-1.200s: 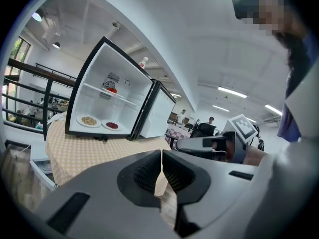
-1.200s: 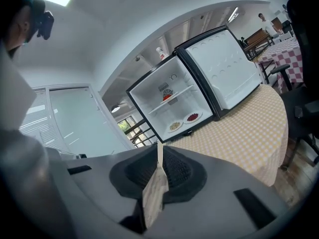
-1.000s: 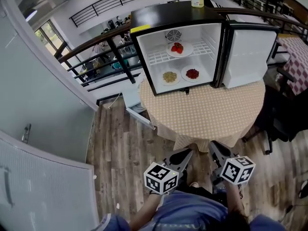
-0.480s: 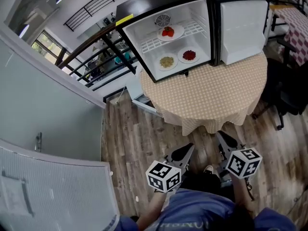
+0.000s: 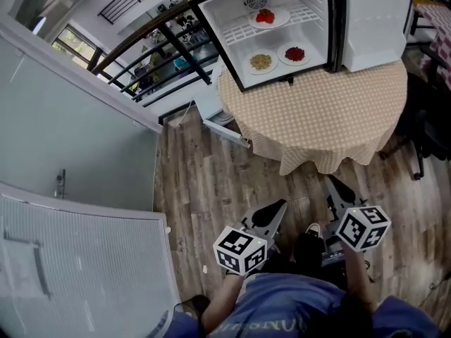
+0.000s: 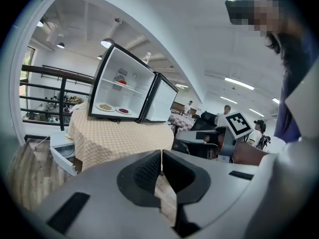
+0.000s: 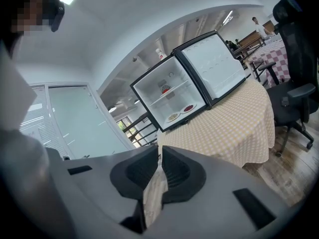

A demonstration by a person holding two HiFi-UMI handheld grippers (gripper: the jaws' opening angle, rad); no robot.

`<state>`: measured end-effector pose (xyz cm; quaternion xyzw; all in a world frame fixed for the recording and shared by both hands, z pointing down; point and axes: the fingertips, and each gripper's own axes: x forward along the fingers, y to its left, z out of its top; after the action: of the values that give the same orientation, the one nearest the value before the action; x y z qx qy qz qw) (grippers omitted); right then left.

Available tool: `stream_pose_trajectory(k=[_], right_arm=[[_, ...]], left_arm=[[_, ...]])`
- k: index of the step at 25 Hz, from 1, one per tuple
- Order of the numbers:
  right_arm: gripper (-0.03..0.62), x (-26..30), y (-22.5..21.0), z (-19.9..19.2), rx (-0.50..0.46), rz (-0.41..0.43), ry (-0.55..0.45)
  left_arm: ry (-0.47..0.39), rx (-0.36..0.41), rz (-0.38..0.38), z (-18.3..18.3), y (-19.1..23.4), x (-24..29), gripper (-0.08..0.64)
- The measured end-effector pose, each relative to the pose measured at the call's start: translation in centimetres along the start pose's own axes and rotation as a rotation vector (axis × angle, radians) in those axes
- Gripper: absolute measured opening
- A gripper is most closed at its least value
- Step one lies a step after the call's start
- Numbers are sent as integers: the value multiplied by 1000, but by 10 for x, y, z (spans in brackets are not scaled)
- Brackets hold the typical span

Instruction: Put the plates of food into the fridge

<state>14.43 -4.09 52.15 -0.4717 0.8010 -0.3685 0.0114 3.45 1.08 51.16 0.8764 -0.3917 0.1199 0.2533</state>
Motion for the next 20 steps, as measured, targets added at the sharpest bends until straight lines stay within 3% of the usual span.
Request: stream_pose_trajectory(k=[8,20], right_arm=[[37,0,76,-60,-34,51,53],[37,-39,130,-125,-39,-37,33]], left_arm=[[-15,-14,37,-29,22,-76,19],[-35,33,-67,-56,22,-146,18]])
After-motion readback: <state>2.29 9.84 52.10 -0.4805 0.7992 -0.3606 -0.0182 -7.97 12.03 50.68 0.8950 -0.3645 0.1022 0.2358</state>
